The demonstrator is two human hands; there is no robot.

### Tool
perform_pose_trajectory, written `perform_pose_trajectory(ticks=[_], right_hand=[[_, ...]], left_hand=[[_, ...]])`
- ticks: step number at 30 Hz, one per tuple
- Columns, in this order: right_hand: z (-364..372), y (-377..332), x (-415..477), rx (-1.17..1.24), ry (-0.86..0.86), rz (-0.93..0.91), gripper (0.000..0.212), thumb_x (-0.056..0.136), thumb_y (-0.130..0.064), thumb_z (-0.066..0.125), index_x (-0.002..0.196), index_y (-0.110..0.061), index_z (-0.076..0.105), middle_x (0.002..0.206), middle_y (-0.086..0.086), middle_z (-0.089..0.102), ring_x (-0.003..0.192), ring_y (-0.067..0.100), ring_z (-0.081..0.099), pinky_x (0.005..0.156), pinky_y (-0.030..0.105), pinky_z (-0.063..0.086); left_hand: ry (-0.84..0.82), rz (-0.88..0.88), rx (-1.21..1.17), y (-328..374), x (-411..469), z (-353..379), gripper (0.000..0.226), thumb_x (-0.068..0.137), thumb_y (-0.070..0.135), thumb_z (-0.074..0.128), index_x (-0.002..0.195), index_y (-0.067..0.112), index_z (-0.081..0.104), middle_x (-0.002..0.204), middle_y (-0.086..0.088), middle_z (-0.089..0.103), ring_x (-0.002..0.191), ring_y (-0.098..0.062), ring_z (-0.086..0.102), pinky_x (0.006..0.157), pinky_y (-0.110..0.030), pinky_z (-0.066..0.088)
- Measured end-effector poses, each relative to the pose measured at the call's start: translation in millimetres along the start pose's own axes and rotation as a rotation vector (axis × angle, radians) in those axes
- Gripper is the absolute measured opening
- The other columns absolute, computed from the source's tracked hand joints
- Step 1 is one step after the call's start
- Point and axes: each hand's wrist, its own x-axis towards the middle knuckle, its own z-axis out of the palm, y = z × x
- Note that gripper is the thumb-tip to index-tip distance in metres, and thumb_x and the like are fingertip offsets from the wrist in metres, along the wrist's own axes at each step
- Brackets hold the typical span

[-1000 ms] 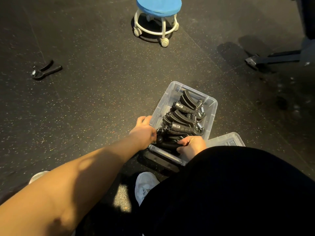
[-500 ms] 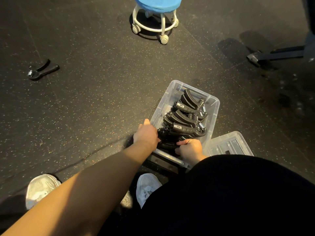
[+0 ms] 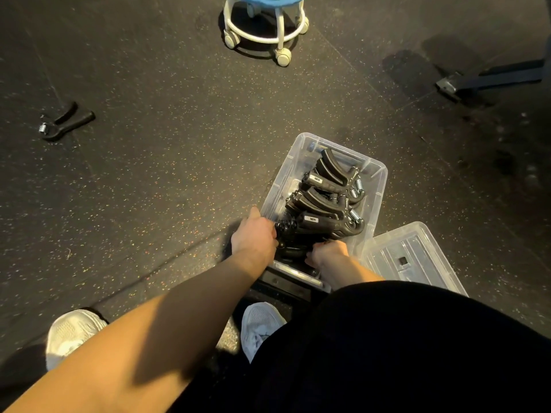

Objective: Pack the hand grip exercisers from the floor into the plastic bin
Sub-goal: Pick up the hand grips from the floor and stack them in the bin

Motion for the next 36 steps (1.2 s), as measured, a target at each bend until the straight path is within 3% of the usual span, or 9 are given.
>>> perform_pose_trajectory(ticks=[4, 8, 11, 14, 18, 22, 28, 30, 36], right_hand=[[1, -2, -4, 0.075, -0.051, 0.020, 0.037, 0.095, 0.006, 0.050, 0.132, 0.008, 0.051, 0.084, 0.006, 0.055, 0.083, 0.021, 0.062, 0.090, 0.042, 0.059], [-2, -5, -18, 0.137, -0.013, 0.051, 0.015, 0.089, 0.011, 0.061, 0.093, -0.003, 0.061, 0.088, 0.013, 0.063, 0.072, 0.022, 0.063, 0.085, 0.037, 0.061], [-8, -6, -22, 0.062, -0.112, 0.013, 0.019, 0.089, 0.006, 0.062, 0.101, -0.009, 0.060, 0.082, 0.008, 0.059, 0.087, 0.027, 0.066, 0.094, 0.043, 0.057], [-21, -7, -27, -0.038, -0.104, -0.039, 0.038, 0.078, -0.011, 0.072, 0.115, -0.007, 0.066, 0.098, 0.010, 0.066, 0.106, 0.033, 0.069, 0.093, 0.047, 0.058], [-32, -40, -85, -0.123, -0.154, -0.047, 0.018, 0.086, -0.015, 0.073, 0.102, -0.012, 0.067, 0.102, 0.010, 0.069, 0.101, 0.027, 0.068, 0.097, 0.044, 0.055], [-21, -92, -139, -0.132, -0.241, -0.213, 0.015, 0.091, -0.005, 0.068, 0.105, -0.001, 0.068, 0.099, 0.014, 0.069, 0.093, 0.025, 0.067, 0.083, 0.037, 0.061], [75, -176, -165, -0.366, -0.412, -0.382, 0.009, 0.093, -0.005, 0.065, 0.102, -0.003, 0.067, 0.103, 0.022, 0.071, 0.083, 0.027, 0.070, 0.080, 0.035, 0.059], [121, -199, -165, -0.466, -0.463, -0.395, 0.004, 0.095, -0.006, 0.064, 0.098, -0.005, 0.064, 0.100, 0.018, 0.069, 0.078, 0.023, 0.069, 0.069, 0.029, 0.059], [298, -257, -133, -0.575, -0.506, -0.455, 0.012, 0.094, -0.007, 0.066, 0.104, -0.002, 0.066, 0.093, 0.016, 0.069, 0.083, 0.026, 0.068, 0.080, 0.037, 0.059]], left_hand=[[0.017, 0.038, 0.021, -2, -1, -1, 0.008, 0.086, 0.026, 0.075, 0.091, 0.026, 0.069, 0.105, 0.005, 0.045, 0.092, -0.013, 0.055, 0.079, -0.032, 0.057], [0.004, 0.034, -0.039, -4, 1, 1, 0.017, 0.083, 0.026, 0.078, 0.086, 0.029, 0.061, 0.102, 0.005, 0.052, 0.092, -0.014, 0.058, 0.079, -0.036, 0.058], [-0.023, 0.026, -0.027, -5, 2, 0, 0.012, 0.082, 0.029, 0.078, 0.087, 0.028, 0.067, 0.108, 0.005, 0.045, 0.100, -0.015, 0.053, 0.085, -0.038, 0.057], [-0.096, 0.091, -0.077, -11, 0, -7, 0.018, 0.084, 0.036, 0.075, 0.101, 0.030, 0.072, 0.123, 0.002, 0.045, 0.117, -0.019, 0.049, 0.100, -0.042, 0.051], [-0.053, 0.210, -0.176, -28, -13, -44, 0.026, 0.089, 0.037, 0.071, 0.114, 0.031, 0.074, 0.157, 0.002, 0.029, 0.146, -0.023, 0.017, 0.121, -0.045, 0.022], [0.006, 0.181, -0.250, -58, -17, -94, 0.029, 0.088, 0.033, 0.072, 0.116, 0.023, 0.072, 0.150, -0.005, 0.040, 0.137, -0.018, 0.040, 0.111, -0.025, 0.032], [0.092, -0.071, -0.347, -131, -10, -157, 0.036, 0.089, 0.030, 0.072, 0.122, 0.016, 0.068, 0.112, -0.004, 0.067, 0.091, -0.015, 0.063, 0.089, -0.022, 0.046], [0.103, -0.160, -0.356, -165, -2, -174, 0.038, 0.089, 0.033, 0.071, 0.124, 0.017, 0.067, 0.114, -0.005, 0.069, 0.097, -0.020, 0.067, 0.094, -0.026, 0.048], [0.167, -0.358, -0.416, -287, 50, -208, 0.037, 0.090, 0.029, 0.070, 0.124, 0.016, 0.067, 0.119, -0.005, 0.068, 0.109, -0.024, 0.064, 0.095, -0.031, 0.047]])
